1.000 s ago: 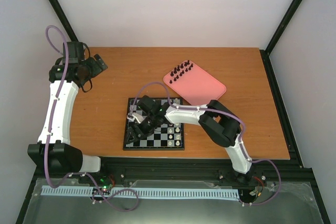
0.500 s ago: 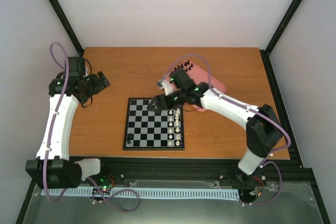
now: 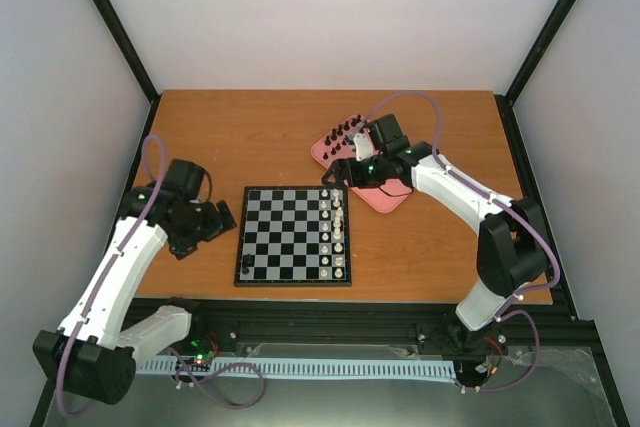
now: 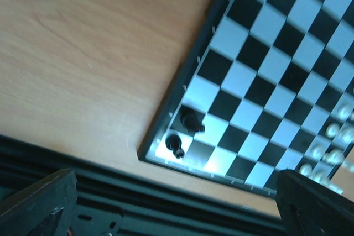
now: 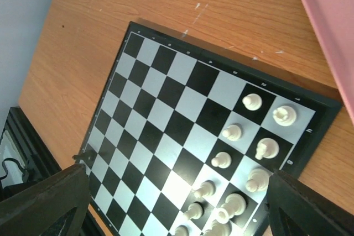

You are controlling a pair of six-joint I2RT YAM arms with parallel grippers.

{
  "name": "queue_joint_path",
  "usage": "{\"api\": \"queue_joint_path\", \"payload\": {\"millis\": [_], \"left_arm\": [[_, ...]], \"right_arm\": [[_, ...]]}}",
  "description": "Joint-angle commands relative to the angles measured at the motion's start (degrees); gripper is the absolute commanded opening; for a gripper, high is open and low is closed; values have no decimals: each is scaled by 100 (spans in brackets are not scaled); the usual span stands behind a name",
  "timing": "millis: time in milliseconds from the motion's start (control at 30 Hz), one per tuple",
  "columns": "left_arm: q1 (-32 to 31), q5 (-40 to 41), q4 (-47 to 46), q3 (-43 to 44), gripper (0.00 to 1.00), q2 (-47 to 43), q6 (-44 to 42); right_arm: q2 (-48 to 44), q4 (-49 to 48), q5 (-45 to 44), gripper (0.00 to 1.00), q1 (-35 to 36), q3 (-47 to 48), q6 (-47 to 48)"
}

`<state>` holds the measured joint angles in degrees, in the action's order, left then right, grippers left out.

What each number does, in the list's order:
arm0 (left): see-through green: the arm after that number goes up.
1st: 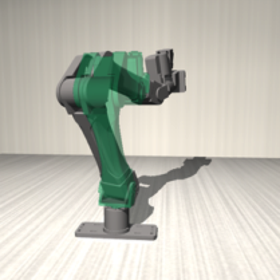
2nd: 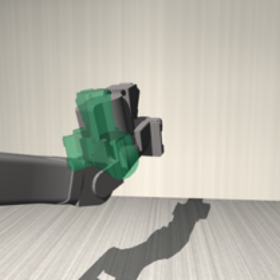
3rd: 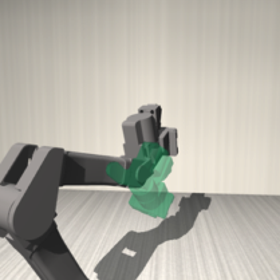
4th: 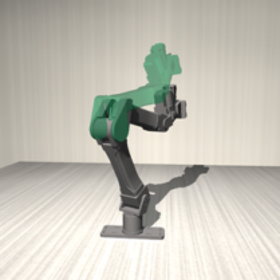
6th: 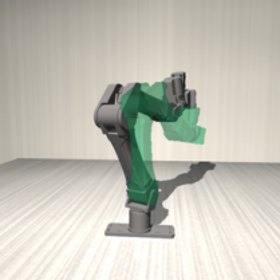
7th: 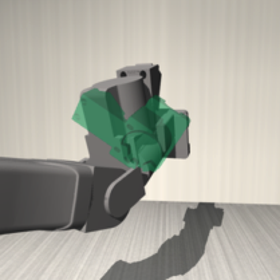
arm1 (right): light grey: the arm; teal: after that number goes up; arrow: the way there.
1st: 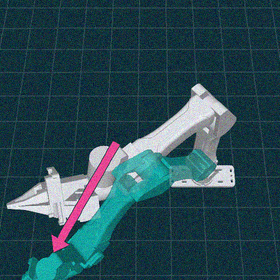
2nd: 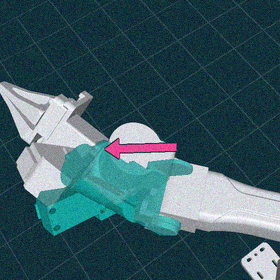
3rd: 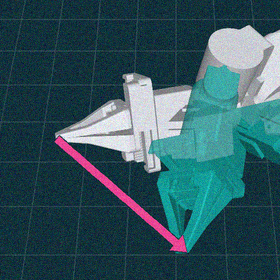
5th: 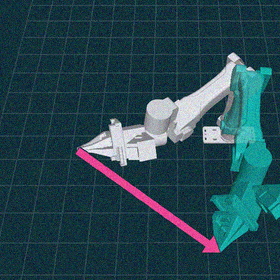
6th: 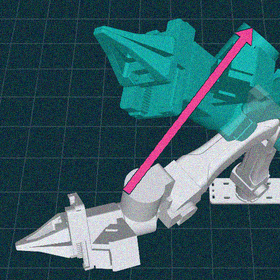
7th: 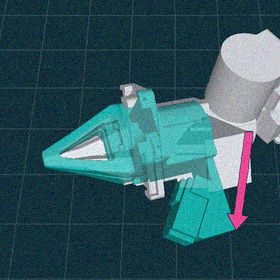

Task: Set up the chess pieces on the board
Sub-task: Pick up the chess piece from the storage box.

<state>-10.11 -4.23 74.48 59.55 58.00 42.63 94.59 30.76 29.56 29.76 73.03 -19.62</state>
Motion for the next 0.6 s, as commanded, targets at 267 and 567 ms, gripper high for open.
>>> {"api": "queue_joint_path", "payload": {"millis": [267, 567], "left_arm": [[-2102, 96, -1569, -1162, 100, -109, 1183], [-2248, 269, -2419, -1754, 100, 237, 970]], "right_arm": [[-60, -53, 241, 100, -384, -447, 198], [-208, 17, 294, 100, -504, -534, 265]]}}
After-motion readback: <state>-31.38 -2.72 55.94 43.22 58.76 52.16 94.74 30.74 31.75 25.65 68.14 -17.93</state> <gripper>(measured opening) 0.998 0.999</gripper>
